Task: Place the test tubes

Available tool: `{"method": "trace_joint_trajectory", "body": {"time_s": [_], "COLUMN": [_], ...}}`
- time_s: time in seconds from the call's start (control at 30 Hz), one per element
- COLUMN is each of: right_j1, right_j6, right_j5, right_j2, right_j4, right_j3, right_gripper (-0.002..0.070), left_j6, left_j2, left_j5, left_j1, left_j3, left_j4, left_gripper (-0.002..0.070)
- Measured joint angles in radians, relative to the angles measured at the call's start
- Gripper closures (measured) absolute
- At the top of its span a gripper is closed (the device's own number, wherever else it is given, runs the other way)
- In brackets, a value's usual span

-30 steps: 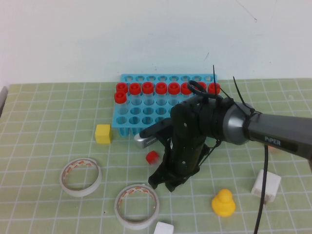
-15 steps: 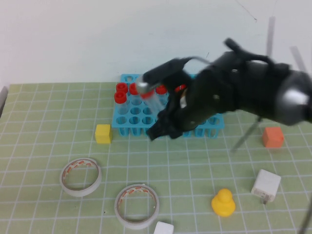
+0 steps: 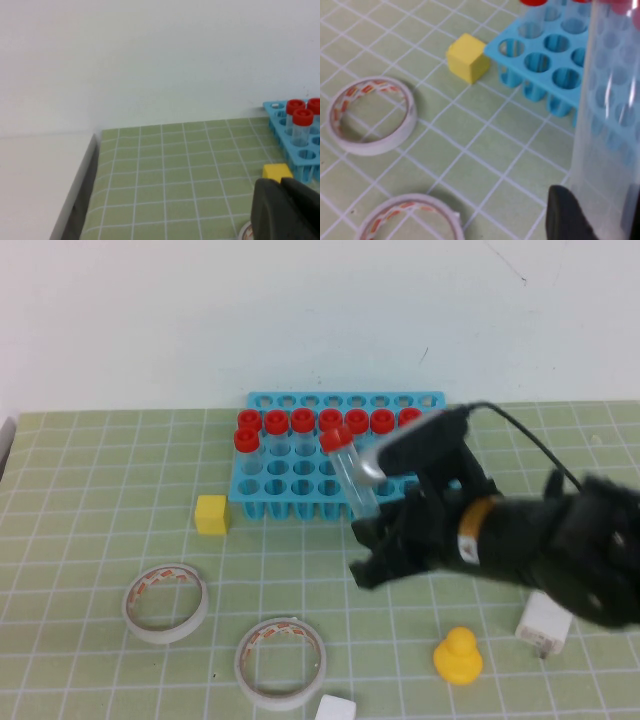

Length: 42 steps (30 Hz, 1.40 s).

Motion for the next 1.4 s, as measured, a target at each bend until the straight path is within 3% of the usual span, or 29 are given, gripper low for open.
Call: {"method": "trace_joint_trajectory", "body": {"time_s": [0.2,0.63,1.0,1.2,1.4], "right_j1": [0.000,0.005,0.007,0.007,0.007], "right_j6": [-0.009,0.005,0.024,0.024,0.024], "right_j5": [-0.251,-0.419,-0.572,-0.600,-0.624], "right_j2": [-0.076,-0.139,-0.139,-0.139,-0.139], "right_j4": [-0.006,-0.113,-0.200,-0.209,-0.226], "right_j3": [0.178,0.235,0.234,0.234,0.234], "right_gripper": [0.0443,0.0443,0.0443,0.0443,0.0443], "left_j6": [-0.009,-0.001,-0.049,-0.166,-0.233], "left_j2": [0.000,0.003,0.181,0.330,0.481], "left_j5": [-0.018,-0.054,-0.233,-0.464,-0.550], "left_j1": [0.000,-0.021,-0.205,-0.359,-0.508], "left_j3": [0.000,0.000,0.000,0.000,-0.065], "left_j4": [-0.017,-0.011,0.002,0.057,0.123], "left_gripper": [0.0676,0.0676,0.0676,0.0676,0.0676]}}
